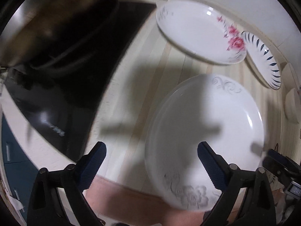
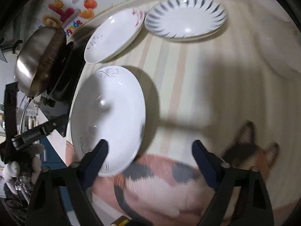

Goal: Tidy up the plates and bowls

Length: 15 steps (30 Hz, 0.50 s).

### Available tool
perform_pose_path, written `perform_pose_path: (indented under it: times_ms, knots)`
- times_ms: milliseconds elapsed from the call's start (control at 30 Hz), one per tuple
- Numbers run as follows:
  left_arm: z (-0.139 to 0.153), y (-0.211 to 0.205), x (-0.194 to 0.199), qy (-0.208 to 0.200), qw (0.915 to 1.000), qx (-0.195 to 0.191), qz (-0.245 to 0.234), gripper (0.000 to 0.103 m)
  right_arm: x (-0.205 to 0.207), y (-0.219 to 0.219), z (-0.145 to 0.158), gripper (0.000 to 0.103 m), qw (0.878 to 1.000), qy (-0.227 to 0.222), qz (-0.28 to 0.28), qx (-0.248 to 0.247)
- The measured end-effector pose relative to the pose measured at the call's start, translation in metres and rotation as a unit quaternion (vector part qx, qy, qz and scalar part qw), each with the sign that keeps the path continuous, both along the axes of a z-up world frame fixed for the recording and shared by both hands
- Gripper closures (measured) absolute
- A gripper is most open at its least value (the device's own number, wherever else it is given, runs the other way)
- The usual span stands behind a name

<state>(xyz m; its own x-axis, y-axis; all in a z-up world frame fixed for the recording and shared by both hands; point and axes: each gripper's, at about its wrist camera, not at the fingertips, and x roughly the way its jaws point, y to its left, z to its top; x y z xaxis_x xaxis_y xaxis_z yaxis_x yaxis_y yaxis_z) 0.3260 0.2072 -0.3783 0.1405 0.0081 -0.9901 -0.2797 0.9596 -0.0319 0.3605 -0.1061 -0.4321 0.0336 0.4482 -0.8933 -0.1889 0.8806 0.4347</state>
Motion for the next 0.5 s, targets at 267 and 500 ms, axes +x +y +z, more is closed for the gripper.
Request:
perform_pose_path:
  times_ms: [267,500]
  knots:
    - [-0.018,-0.008,0.005,0.018,0.9989,-0.037,-0.02,0.056,0.029,0.035,-0.038,0.065,0.998,0.029,0.04,0.032]
    - [-0.008,-0.019,0.0,0.012,0.9991,-0.038,-0.014,0.059,0.028,0.044,-0.04,0.085,0.997,0.038,0.06,0.033]
